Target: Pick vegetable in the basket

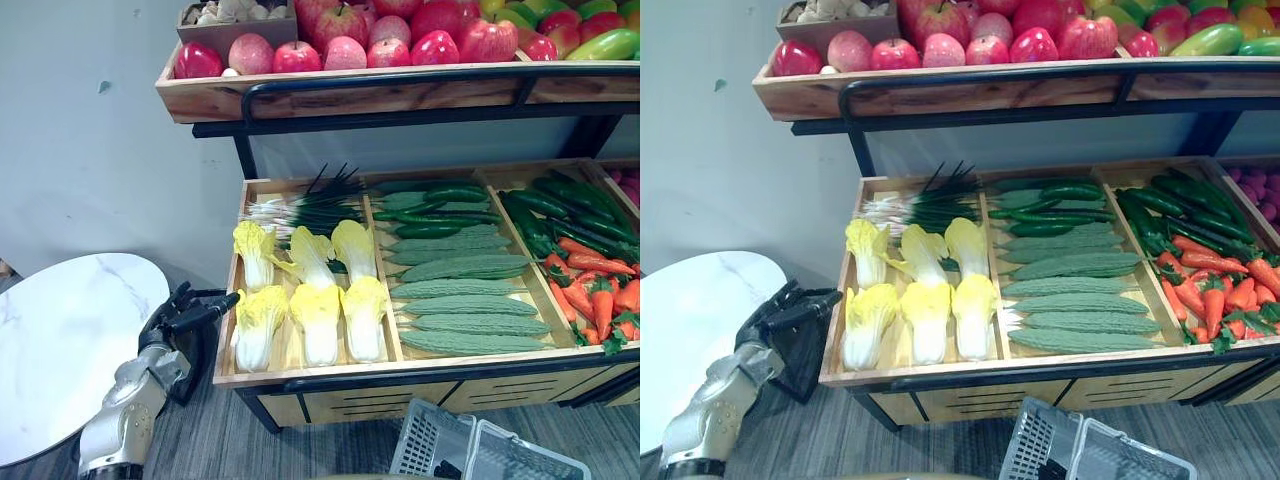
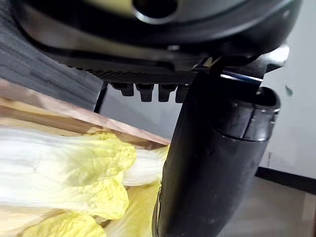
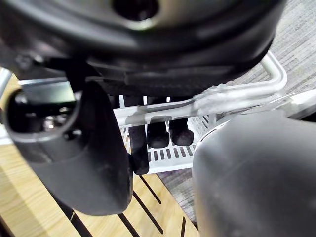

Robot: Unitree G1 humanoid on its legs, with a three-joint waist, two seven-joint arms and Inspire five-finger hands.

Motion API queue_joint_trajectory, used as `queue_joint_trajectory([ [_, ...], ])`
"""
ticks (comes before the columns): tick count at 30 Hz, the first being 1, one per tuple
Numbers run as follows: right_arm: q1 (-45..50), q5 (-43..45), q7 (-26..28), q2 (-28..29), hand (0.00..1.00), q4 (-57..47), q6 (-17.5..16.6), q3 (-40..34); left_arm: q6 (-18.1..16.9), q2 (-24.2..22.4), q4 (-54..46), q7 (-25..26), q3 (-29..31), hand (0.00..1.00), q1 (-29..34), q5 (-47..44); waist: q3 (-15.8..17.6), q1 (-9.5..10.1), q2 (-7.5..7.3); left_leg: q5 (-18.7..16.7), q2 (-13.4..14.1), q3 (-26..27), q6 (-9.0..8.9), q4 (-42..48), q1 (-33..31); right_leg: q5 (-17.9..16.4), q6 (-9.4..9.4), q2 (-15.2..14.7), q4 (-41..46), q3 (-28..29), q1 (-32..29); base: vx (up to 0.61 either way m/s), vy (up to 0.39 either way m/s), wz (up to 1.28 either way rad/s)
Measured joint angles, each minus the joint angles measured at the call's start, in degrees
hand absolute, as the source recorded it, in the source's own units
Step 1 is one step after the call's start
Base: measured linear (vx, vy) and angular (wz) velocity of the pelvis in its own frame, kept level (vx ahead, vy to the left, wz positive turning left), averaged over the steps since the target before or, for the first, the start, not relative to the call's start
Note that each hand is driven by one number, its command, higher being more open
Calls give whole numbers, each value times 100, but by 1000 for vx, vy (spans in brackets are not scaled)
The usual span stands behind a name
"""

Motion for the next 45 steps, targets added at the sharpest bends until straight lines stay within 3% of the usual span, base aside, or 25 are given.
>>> queue_joint_trajectory([
  [10,-17,-1,112,-96,0,-109,59,1,105,251,418,-708,-330,100,-310,430,48,-60,83,8,21,97,-14,0,3,7,-10,22,0,58,-34,-14,-35,-3],
  [23,-19,4,147,-109,0,-185,83,3,124,518,611,-915,-712,100,-918,490,56,-77,91,10,30,165,-18,1,-24,7,-11,29,49,124,-118,-18,-35,-2],
  [31,-12,126,147,-108,0,-202,86,0,308,518,702,-1111,-744,100,-952,560,63,-135,84,9,31,240,-19,0,-2,7,-11,34,51,178,-124,-15,-40,-4],
  [45,-58,219,154,-104,0,-217,37,-20,331,512,1018,-1260,-979,100,-1090,993,242,-146,70,9,33,251,-19,1,-15,6,-12,38,60,183,-140,-17,-45,0],
])
